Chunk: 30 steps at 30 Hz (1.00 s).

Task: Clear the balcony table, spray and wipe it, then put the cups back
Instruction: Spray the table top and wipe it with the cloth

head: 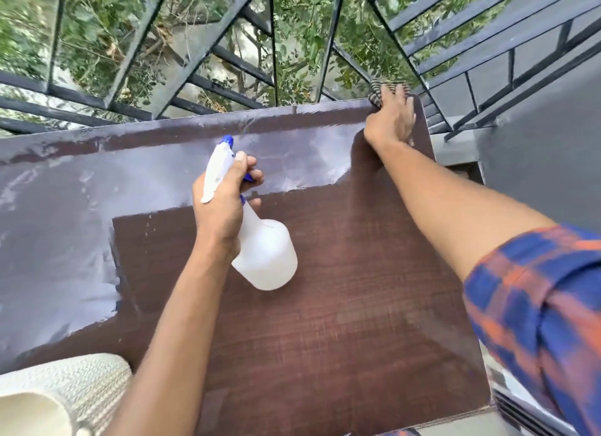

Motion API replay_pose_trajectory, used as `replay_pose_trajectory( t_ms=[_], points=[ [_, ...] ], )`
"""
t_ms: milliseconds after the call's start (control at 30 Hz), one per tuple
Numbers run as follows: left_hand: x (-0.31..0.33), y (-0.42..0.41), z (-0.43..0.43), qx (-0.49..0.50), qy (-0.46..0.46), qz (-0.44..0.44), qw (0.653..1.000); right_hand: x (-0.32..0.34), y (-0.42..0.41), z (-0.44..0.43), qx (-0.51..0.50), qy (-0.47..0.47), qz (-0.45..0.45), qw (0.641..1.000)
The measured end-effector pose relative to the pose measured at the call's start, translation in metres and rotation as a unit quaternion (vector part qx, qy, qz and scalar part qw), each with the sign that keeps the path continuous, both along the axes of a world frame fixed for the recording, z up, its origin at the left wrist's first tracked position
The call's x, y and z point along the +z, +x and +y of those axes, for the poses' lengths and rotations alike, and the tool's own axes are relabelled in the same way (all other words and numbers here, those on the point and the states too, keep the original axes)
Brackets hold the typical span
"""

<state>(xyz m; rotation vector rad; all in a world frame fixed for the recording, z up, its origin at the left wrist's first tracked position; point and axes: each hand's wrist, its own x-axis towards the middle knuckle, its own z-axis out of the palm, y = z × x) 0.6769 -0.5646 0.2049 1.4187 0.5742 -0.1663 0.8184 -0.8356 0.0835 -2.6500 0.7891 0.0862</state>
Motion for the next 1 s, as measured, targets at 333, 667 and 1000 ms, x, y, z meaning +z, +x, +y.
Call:
replay_pose_trajectory(
  t_ms=[333, 667, 1000],
  points=[
    [-0.006, -0.004, 0.069, 0.161, 0.027, -0.013, 0.986, 0.006, -0.016, 0.282, 0.437, 0.058, 0.022, 0.898],
    [-0.008, -0.007, 0.077, 0.143, 0.023, -0.004, 0.989, 0.002, -0.028, 0.147, 0.342, 0.023, -0.002, 0.939],
    [-0.001, -0.035, 0.043, 0.070, -0.003, 0.003, 0.998, -0.006, -0.125, -0.048, 0.103, -0.012, 0.049, 0.993]
  ],
)
